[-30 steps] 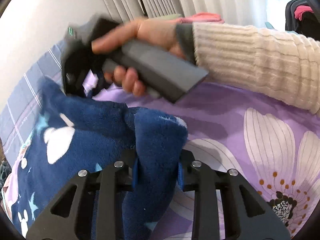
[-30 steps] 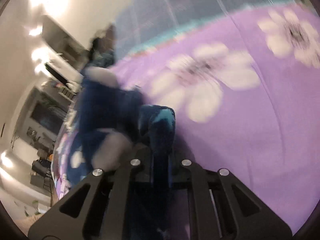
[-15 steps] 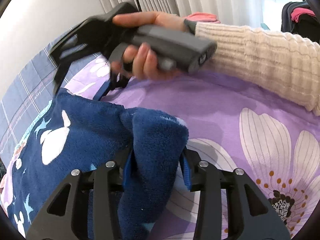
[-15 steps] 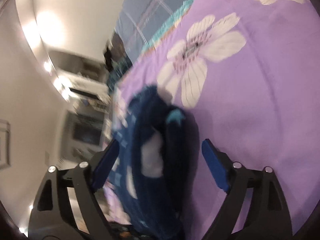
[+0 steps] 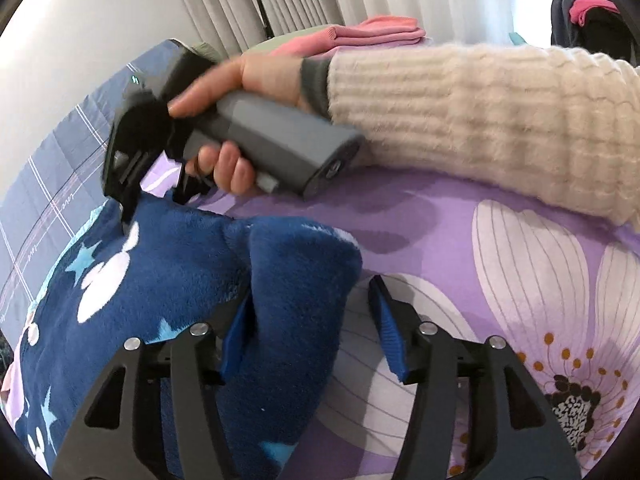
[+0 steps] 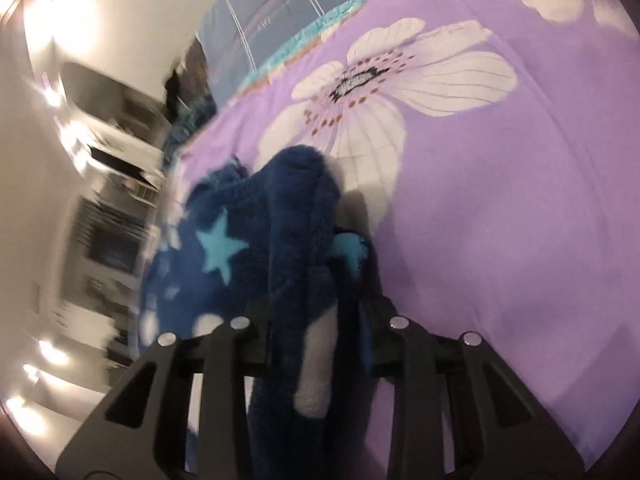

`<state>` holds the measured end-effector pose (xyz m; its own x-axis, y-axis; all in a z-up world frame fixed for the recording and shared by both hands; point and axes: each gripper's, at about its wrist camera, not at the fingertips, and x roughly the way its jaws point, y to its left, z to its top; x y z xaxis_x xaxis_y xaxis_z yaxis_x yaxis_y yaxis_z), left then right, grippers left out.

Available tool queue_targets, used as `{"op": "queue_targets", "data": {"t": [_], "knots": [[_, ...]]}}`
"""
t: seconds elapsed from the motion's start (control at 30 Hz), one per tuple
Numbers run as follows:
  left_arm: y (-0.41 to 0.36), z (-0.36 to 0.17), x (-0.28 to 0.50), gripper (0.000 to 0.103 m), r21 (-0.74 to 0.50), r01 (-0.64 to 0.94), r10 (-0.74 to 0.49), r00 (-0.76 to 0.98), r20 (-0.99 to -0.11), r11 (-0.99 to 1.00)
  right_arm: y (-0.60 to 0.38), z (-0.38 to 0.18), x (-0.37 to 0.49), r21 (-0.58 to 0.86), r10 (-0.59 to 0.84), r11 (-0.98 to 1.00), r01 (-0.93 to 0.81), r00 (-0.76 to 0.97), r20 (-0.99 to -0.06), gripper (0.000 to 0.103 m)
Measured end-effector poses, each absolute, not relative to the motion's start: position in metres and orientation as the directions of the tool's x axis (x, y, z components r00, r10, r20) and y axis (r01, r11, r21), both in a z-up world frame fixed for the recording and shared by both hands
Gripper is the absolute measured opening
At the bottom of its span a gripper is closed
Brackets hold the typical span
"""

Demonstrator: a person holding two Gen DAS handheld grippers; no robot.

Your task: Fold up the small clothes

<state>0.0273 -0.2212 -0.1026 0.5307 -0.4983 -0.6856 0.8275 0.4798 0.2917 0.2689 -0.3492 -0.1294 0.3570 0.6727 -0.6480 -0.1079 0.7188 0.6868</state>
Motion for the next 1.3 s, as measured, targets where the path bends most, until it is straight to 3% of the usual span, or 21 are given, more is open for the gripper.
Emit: {"op": "queue_targets", "data": {"t": [0.03,0.1,0.17,0.27,0.47,0.5,0.57,0.7,0.77,0.8,0.87,0.97,1.07,1.23,1.3], "knots": [[-0.220,-0.102,0.027,0.056,0.290,0.828,-0.501,0.530,-0.684,0.480,-0.350,-0.119,0.261,0.636,0.624,0.763,-0.111,0.383,-0.682,0.048],[-0.216,-0.100,0.027,0.056,0.284,0.827,-0.509,0.531,-0.678,0.485,-0.348,-0.092,0.238,0.504,0.507,0.853,-0.138,0.451,-0.735,0.059],[-0.210,-0.096,0.025,0.056,0.276,0.825,-0.515,0.533,-0.671,0.494,-0.349,-0.075,0.214,0.457,0.483,0.872,-0.177,0.469,-0.739,0.059],[-0.193,-0.079,0.020,0.056,0.249,0.819,-0.535,0.536,-0.653,0.517,-0.354,-0.061,0.164,0.451,0.507,0.861,-0.237,0.471,-0.721,0.048],[-0.107,-0.049,0.010,0.056,0.180,0.722,-0.510,0.621,-0.595,0.668,-0.337,-0.070,0.066,0.552,0.656,0.754,-0.356,0.421,-0.626,0.045],[-0.082,-0.050,0.013,0.056,0.155,0.680,-0.478,0.640,-0.601,0.716,-0.332,-0.079,0.060,0.504,0.603,0.798,-0.331,0.437,-0.668,0.043],[-0.046,-0.052,0.017,0.056,0.130,0.597,-0.405,0.672,-0.620,0.792,-0.326,-0.099,0.060,0.382,0.451,0.892,-0.240,0.463,-0.763,0.030],[0.067,-0.053,0.024,0.056,0.032,0.304,-0.216,0.740,-0.637,0.952,-0.327,-0.086,0.064,0.410,0.421,0.902,-0.133,0.475,-0.772,0.028],[0.125,-0.049,0.014,0.056,-0.079,0.166,-0.180,0.768,-0.615,0.983,-0.318,-0.054,0.059,0.333,0.351,0.933,-0.134,0.538,-0.766,0.038],[0.151,-0.050,0.009,0.056,-0.135,0.107,-0.167,0.779,-0.605,0.985,-0.312,-0.042,0.057,0.295,0.321,0.945,-0.141,0.564,-0.760,0.054],[0.194,-0.054,-0.004,0.056,-0.225,0.024,-0.157,0.788,-0.596,0.974,-0.290,-0.016,0.057,0.238,0.303,0.953,-0.187,0.597,-0.743,0.057],[0.225,-0.065,-0.015,0.033,-0.325,0.053,-0.241,0.785,-0.571,0.944,-0.232,0.007,0.060,0.206,0.357,0.927,-0.312,0.575,-0.736,0.060],[0.221,-0.072,-0.022,0.029,-0.377,0.141,-0.341,0.768,-0.541,0.915,-0.142,0.008,0.068,0.116,0.379,0.876,-0.468,0.519,-0.766,0.061],[0.207,-0.089,-0.018,0.034,-0.381,0.226,-0.419,0.711,-0.564,0.897,-0.033,-0.006,0.085,0.049,0.388,0.794,-0.605,0.443,-0.808,0.061],[0.208,-0.095,-0.012,0.050,-0.420,0.246,-0.465,0.681,-0.566,0.873,0.004,-0.009,0.093,0.032,0.384,0.770,-0.638,0.421,-0.822,0.063]]}}
